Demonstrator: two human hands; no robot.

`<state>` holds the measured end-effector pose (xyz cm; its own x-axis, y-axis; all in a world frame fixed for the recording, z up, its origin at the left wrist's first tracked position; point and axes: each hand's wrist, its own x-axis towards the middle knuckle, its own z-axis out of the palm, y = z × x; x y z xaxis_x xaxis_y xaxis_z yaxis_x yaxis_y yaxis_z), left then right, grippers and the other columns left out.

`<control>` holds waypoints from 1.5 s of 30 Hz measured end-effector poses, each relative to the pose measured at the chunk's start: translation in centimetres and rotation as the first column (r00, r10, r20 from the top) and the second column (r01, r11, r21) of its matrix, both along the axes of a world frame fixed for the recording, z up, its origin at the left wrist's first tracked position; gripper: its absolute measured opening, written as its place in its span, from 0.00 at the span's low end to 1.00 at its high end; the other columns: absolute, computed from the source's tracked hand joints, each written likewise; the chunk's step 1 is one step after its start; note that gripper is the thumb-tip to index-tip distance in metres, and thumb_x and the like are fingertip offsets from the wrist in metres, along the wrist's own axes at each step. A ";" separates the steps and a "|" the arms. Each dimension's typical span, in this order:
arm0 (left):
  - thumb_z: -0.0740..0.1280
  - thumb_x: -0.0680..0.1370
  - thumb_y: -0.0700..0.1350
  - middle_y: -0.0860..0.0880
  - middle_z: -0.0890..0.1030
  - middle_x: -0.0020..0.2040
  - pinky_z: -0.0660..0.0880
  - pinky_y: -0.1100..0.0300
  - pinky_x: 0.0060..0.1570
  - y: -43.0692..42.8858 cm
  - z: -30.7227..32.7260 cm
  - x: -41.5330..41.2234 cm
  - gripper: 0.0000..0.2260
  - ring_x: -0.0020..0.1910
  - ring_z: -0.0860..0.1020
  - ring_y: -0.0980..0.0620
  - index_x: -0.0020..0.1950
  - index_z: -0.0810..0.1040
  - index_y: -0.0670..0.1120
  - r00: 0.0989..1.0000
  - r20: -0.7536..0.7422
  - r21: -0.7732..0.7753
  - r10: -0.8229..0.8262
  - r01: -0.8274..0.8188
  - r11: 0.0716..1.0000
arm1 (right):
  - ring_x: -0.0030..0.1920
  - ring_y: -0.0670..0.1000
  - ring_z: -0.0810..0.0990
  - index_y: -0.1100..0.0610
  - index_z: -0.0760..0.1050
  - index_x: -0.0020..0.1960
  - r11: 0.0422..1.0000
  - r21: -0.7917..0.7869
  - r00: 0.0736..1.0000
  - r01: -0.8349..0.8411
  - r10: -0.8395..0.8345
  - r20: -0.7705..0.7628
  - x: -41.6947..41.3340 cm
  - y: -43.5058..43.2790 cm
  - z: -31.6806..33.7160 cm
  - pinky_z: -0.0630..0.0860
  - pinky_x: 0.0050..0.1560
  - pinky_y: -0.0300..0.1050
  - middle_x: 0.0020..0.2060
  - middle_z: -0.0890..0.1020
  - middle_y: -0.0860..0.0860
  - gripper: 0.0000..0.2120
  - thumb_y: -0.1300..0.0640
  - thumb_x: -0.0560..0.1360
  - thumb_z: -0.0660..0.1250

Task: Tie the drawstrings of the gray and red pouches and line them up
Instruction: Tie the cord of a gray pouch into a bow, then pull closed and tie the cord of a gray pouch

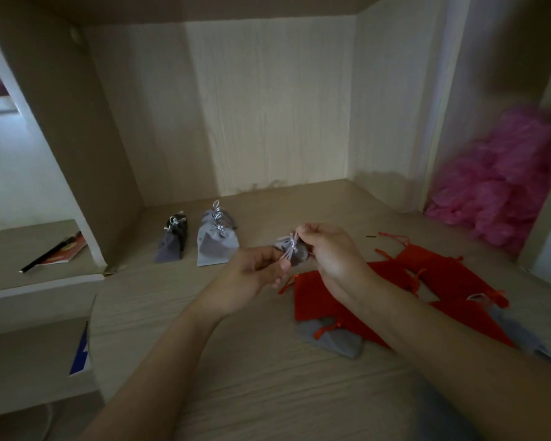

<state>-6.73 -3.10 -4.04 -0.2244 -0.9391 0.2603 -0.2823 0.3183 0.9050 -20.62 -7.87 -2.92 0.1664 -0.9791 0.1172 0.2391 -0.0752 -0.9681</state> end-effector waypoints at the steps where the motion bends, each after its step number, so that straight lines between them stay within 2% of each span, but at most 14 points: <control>1: 0.64 0.77 0.39 0.54 0.75 0.31 0.70 0.70 0.36 -0.1 0.0 0.1 0.05 0.32 0.73 0.61 0.43 0.77 0.39 1.000 0.010 0.000 0.013 -0.013 1.000 | 0.30 0.46 0.76 0.60 0.73 0.36 0.999 -0.034 1.000 0.012 -0.013 -0.029 0.1 0.0 -0.1 0.73 0.29 0.33 0.32 0.77 0.53 0.13 0.65 0.80 0.59; 4: 0.68 0.75 0.38 0.56 0.77 0.33 0.70 0.70 0.37 -0.2 0.0 0.2 0.01 0.33 0.74 0.62 0.43 0.77 0.41 0.990 -0.030 -0.016 0.138 -0.138 0.990 | 0.32 0.44 0.76 0.57 0.74 0.37 0.990 -0.137 0.994 0.042 -0.056 -0.096 0.0 -0.4 -0.3 0.73 0.34 0.35 0.33 0.78 0.51 0.13 0.64 0.79 0.61; 7: 0.71 0.73 0.42 0.54 0.78 0.47 0.72 0.69 0.42 -0.6 0.1 0.7 0.10 0.42 0.75 0.58 0.52 0.77 0.46 0.938 -0.041 -0.147 0.344 -0.347 0.926 | 0.32 0.40 0.76 0.55 0.75 0.36 0.966 -0.253 0.976 0.059 -0.109 -0.189 -0.6 -0.9 -0.2 0.71 0.37 0.34 0.32 0.78 0.48 0.12 0.63 0.77 0.64; 10: 0.71 0.74 0.41 0.58 0.77 0.53 0.74 0.62 0.49 -0.7 0.1 1.5 0.15 0.47 0.75 0.55 0.59 0.76 0.53 0.943 0.069 -0.195 0.325 -0.307 0.932 | 0.30 0.36 0.75 0.51 0.74 0.36 0.943 -0.329 0.953 0.048 -0.143 -0.269 -0.6 -1.1 -0.3 0.70 0.36 0.31 0.31 0.79 0.45 0.13 0.63 0.76 0.66; 16: 0.73 0.70 0.37 0.51 0.83 0.39 0.74 0.71 0.40 -0.3 0.5 1.2 0.05 0.37 0.79 0.62 0.45 0.82 0.40 0.971 0.022 -0.097 0.239 -0.236 0.967 | 0.30 0.36 0.75 0.49 0.73 0.35 0.913 -0.402 0.926 0.071 -0.210 -0.314 -0.5 -1.2 -0.6 0.71 0.37 0.31 0.31 0.78 0.44 0.13 0.63 0.75 0.67; 19: 0.72 0.71 0.38 0.54 0.81 0.32 0.70 0.72 0.34 -1.1 0.8 1.7 0.01 0.30 0.75 0.64 0.41 0.82 0.42 0.936 0.121 -0.145 0.330 -0.313 0.939 | 0.41 0.47 0.81 0.51 0.75 0.40 0.928 -0.368 0.932 0.057 -0.182 -0.313 -0.5 -1.5 -0.7 0.77 0.47 0.44 0.38 0.82 0.50 0.07 0.59 0.75 0.67; 21: 0.71 0.73 0.38 0.57 0.76 0.24 0.67 0.69 0.31 -2.3 0.5 3.1 0.06 0.25 0.71 0.63 0.36 0.80 0.45 0.882 0.174 -0.166 0.437 -0.411 0.896 | 0.48 0.51 0.81 0.54 0.76 0.48 0.938 -0.345 0.909 0.037 -0.176 -0.379 -0.7 -1.7 -0.9 0.76 0.55 0.46 0.46 0.82 0.53 0.03 0.55 0.76 0.67; 23: 0.70 0.74 0.39 0.56 0.74 0.23 0.70 0.61 0.34 -3.6 -0.2 5.5 0.06 0.24 0.69 0.62 0.36 0.81 0.42 0.832 0.153 -0.106 0.534 -0.523 0.846 | 0.55 0.52 0.79 0.59 0.75 0.57 0.907 -0.421 0.765 0.010 -0.278 -0.581 -1.4 -1.8 -1.2 0.71 0.56 0.41 0.54 0.80 0.54 0.13 0.53 0.77 0.66; 26: 0.69 0.75 0.39 0.43 0.78 0.35 0.75 0.52 0.44 -5.0 -1.5 9.1 0.05 0.36 0.74 0.50 0.40 0.81 0.40 0.768 0.100 0.057 0.633 -0.639 0.767 | 0.61 0.57 0.73 0.62 0.70 0.63 0.890 -0.443 0.485 -0.106 -0.343 -0.805 -2.3 -1.8 -2.2 0.68 0.59 0.46 0.61 0.74 0.57 0.19 0.52 0.78 0.63; 30: 0.65 0.77 0.37 0.41 0.77 0.43 0.74 0.62 0.39 -5.4 -2.7 11.4 0.03 0.40 0.75 0.49 0.46 0.79 0.40 0.784 0.059 0.138 0.618 -0.620 0.773 | 0.60 0.60 0.73 0.62 0.69 0.62 0.932 -0.319 0.272 -0.172 -0.266 -0.925 -2.7 -2.1 -3.6 0.70 0.60 0.50 0.60 0.72 0.60 0.19 0.50 0.78 0.61; 34: 0.65 0.78 0.36 0.42 0.76 0.39 0.71 0.72 0.27 -6.0 -3.5 11.5 0.03 0.31 0.74 0.56 0.48 0.78 0.38 0.787 0.045 0.154 0.616 -0.615 0.774 | 0.60 0.60 0.72 0.61 0.69 0.62 0.938 -0.278 0.196 -0.206 -0.239 -0.951 -2.6 -2.2 -3.9 0.69 0.61 0.50 0.60 0.71 0.59 0.20 0.47 0.78 0.60; 39: 0.72 0.73 0.43 0.42 0.81 0.43 0.74 0.53 0.46 -6.3 -4.1 11.8 0.08 0.44 0.79 0.43 0.49 0.82 0.40 0.647 0.307 -0.015 0.698 -0.730 0.683 | 0.60 0.59 0.73 0.61 0.71 0.63 0.954 -0.193 0.213 -0.229 -0.145 -0.966 -2.5 -2.1 -2.9 0.70 0.61 0.48 0.60 0.73 0.59 0.21 0.47 0.78 0.60; 43: 0.70 0.74 0.44 0.46 0.80 0.43 0.68 0.59 0.42 -4.0 -2.4 9.6 0.11 0.43 0.76 0.49 0.53 0.80 0.40 0.524 0.329 -0.168 0.786 -0.787 0.594 | 0.53 0.59 0.78 0.67 0.78 0.54 0.956 -0.134 0.351 -0.261 -0.035 -0.936 -2.9 -2.3 -1.1 0.73 0.51 0.48 0.52 0.80 0.63 0.16 0.54 0.77 0.62; 45: 0.69 0.75 0.43 0.45 0.81 0.43 0.69 0.60 0.40 -2.6 -1.2 7.7 0.08 0.42 0.77 0.48 0.52 0.79 0.41 0.531 0.330 -0.280 0.780 -0.734 0.619 | 0.48 0.56 0.79 0.66 0.79 0.51 0.958 -0.103 0.427 -0.269 0.023 -0.904 -3.4 -2.6 -0.2 0.71 0.44 0.44 0.49 0.82 0.62 0.14 0.56 0.77 0.64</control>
<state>0.98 -5.69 -5.27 0.4601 -0.7803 0.4236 -0.7662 -0.1080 0.6334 -23.99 -10.48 -3.14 0.4360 -0.8999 -0.0011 -0.7132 -0.3448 -0.6102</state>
